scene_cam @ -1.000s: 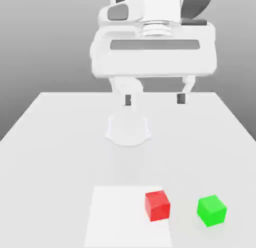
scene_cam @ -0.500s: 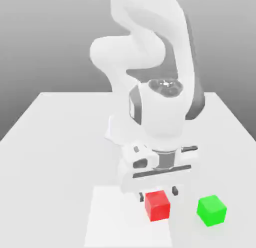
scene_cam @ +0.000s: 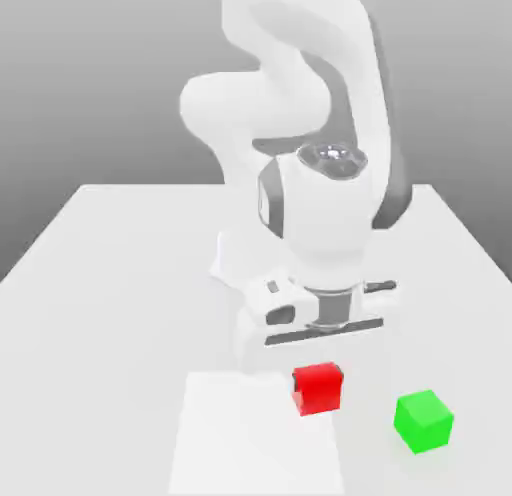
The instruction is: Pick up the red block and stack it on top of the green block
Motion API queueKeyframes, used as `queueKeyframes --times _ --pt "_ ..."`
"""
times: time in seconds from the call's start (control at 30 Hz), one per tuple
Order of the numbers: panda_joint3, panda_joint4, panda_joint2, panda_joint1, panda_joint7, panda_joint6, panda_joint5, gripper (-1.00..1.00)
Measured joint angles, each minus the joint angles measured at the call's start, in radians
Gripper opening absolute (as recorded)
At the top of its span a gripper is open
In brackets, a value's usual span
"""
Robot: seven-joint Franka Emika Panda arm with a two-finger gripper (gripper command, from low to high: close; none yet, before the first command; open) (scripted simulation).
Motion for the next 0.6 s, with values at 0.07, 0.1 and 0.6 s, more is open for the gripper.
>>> queueKeyframes --times 0.07,0.1,0.6 --pt "0.007 0.013 -0.004 0.022 0.076 -0.018 0.000 -1.00" --pt "0.011 0.020 -0.004 0.033 0.116 -0.026 0.001 -1.00" --pt "0.068 0.131 -0.002 0.190 0.735 -0.133 -0.005 -1.00"
